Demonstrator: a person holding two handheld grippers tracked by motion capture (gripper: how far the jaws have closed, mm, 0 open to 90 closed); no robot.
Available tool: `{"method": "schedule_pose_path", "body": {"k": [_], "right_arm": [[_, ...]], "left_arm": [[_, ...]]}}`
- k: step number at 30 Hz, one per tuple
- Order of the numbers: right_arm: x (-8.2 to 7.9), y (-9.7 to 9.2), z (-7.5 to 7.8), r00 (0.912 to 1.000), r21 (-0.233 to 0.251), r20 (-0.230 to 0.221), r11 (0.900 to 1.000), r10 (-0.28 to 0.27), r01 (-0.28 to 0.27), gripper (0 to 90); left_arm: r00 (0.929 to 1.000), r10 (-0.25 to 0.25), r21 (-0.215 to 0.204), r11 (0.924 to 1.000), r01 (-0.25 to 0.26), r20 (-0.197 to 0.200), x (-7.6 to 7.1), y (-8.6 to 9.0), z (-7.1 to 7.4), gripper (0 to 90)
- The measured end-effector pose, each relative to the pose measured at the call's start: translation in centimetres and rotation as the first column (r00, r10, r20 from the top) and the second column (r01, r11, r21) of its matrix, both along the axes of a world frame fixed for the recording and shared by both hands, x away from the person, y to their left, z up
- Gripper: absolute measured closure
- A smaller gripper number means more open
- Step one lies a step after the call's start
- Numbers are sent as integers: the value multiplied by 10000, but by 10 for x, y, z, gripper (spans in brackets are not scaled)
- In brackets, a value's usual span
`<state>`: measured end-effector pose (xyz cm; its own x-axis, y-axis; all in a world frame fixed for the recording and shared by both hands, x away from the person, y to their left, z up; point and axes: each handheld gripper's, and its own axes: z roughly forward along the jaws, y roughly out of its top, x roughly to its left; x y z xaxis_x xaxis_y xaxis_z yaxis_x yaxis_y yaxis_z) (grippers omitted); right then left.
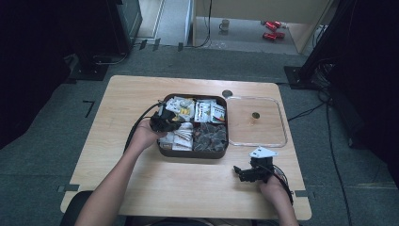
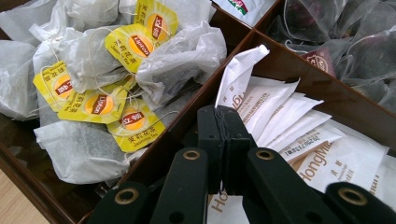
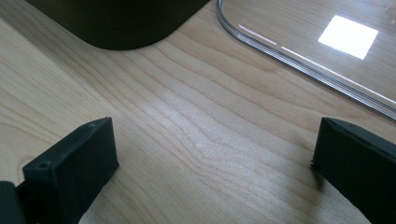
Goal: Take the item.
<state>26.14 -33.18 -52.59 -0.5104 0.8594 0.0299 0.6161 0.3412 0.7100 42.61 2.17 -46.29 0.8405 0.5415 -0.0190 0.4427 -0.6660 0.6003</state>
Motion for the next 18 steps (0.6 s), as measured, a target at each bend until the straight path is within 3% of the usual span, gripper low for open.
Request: {"method": "schedule_pose_path", "body": {"k": [18], "right_arm": [[0, 0, 0, 10000, 3, 1, 10000, -1, 1, 0]], "left_arm": [[9999, 86, -643, 9979, -79, 99, -3, 10, 15, 899]]}}
